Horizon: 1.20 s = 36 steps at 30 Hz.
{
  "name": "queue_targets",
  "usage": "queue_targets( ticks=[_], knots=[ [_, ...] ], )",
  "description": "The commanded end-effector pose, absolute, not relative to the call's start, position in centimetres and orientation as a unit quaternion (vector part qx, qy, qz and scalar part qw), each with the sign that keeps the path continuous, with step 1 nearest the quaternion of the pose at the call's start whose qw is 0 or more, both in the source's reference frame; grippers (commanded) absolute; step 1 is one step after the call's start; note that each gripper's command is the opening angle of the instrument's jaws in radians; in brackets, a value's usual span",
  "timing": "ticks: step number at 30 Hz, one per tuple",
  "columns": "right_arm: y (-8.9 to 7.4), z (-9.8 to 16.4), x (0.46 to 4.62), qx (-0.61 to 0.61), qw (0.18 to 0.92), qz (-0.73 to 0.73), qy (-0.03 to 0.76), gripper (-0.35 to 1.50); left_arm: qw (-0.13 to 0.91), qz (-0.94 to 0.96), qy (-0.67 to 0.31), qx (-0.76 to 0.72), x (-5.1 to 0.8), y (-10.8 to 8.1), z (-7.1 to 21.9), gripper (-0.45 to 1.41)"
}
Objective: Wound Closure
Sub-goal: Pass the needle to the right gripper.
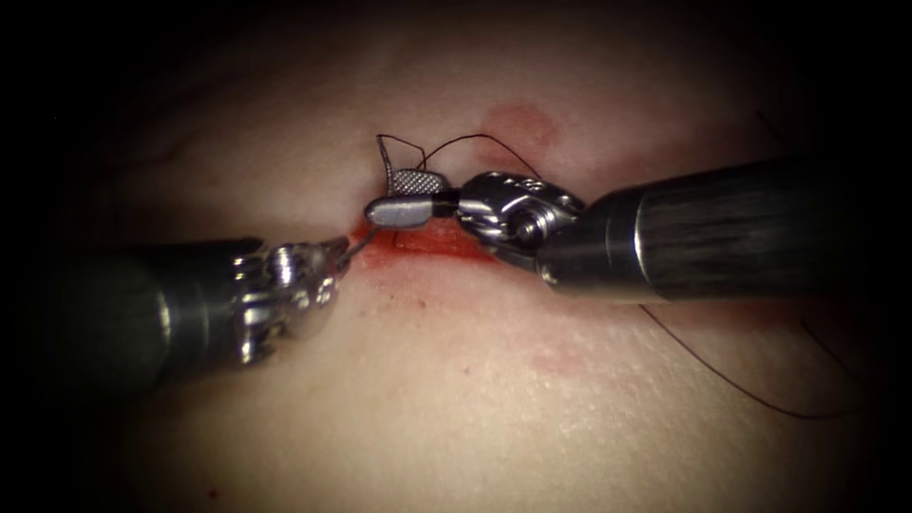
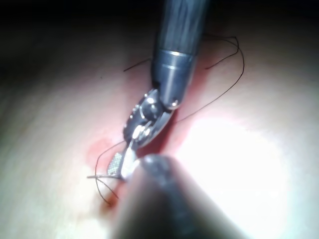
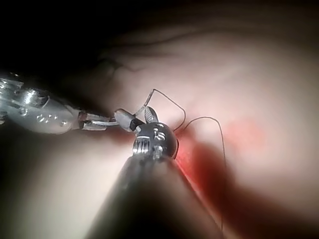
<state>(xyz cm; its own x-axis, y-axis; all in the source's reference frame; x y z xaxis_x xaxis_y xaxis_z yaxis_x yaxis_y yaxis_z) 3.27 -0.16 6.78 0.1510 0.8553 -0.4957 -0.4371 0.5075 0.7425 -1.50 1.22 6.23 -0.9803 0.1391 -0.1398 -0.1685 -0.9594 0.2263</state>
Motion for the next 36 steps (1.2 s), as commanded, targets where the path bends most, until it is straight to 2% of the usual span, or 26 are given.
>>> queue_targets(
  ticks=[1, 17, 25, 36],
  knots=[
    [-0.17, 6.84, 3.33, 0.216, 0.727, 0.448, 0.474, 1.47, 0.078, 0.988, 0.118, -0.062, -1.56, 1.21, 6.30, -0.35],
    [-0.05, 6.93, 3.49, 0.183, 0.744, 0.472, 0.436, 1.47, 0.077, 0.988, 0.117, -0.062, -1.57, 1.17, 6.32, -0.35],
    [-0.02, 7.01, 3.49, 0.157, 0.775, 0.471, 0.392, 1.47, 0.076, 0.988, 0.117, -0.061, -1.57, 1.17, 6.32, -0.35],
    [-0.13, 7.08, 3.59, 0.167, 0.789, 0.462, 0.369, 1.47, 0.074, 0.989, 0.116, -0.059, -1.58, 1.16, 6.34, -0.35]
  ],
)
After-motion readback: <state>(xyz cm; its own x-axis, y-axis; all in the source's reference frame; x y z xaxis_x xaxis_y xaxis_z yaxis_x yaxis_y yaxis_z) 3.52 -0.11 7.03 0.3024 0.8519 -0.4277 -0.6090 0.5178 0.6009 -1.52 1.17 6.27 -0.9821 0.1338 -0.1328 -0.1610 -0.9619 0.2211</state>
